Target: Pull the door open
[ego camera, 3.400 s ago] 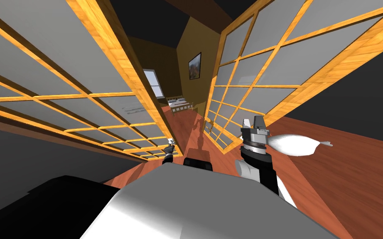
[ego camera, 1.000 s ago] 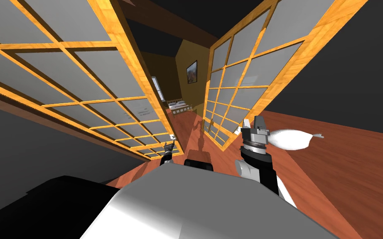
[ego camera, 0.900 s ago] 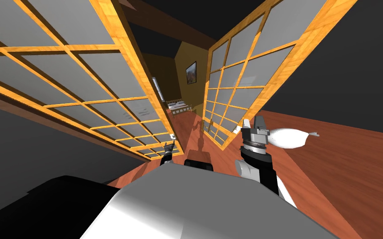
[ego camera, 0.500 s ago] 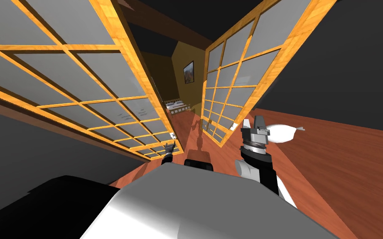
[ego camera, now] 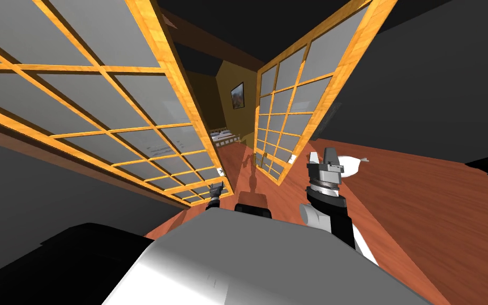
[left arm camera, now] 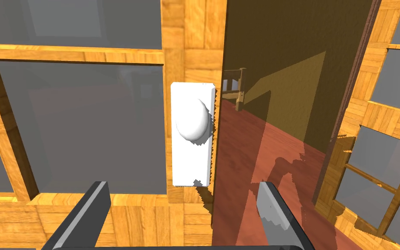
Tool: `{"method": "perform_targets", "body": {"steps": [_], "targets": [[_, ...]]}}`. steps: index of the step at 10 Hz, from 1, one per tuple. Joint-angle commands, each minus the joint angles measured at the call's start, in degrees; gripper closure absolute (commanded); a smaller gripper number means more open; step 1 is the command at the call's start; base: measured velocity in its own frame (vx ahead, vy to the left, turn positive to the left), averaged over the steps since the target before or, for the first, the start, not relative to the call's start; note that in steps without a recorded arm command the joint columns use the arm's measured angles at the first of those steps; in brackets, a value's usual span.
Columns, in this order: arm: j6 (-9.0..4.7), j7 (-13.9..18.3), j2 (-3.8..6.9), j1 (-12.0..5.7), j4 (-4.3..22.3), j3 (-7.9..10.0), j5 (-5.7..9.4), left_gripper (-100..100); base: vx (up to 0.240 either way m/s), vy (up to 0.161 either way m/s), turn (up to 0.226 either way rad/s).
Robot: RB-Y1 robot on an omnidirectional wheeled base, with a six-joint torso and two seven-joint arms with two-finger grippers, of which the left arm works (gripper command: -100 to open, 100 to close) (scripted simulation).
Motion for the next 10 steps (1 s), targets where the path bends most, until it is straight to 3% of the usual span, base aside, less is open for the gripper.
{"method": "perform_targets", "body": {"steps": [1,3,10], "targets": [[-1.76,1.0,-0.23,0.85,1.0,-0.13,-0.12,-100,0.128,-0.029,-0.085],[-4.18,2.4,-0.52,2.67,2.1,-0.20,-0.15,-100,0.150,-0.041,-0.085],[-9.77,5.6,-1.19,6.84,4.5,-0.46,-0.15,-100,0.105,-0.020,-0.073]]}}
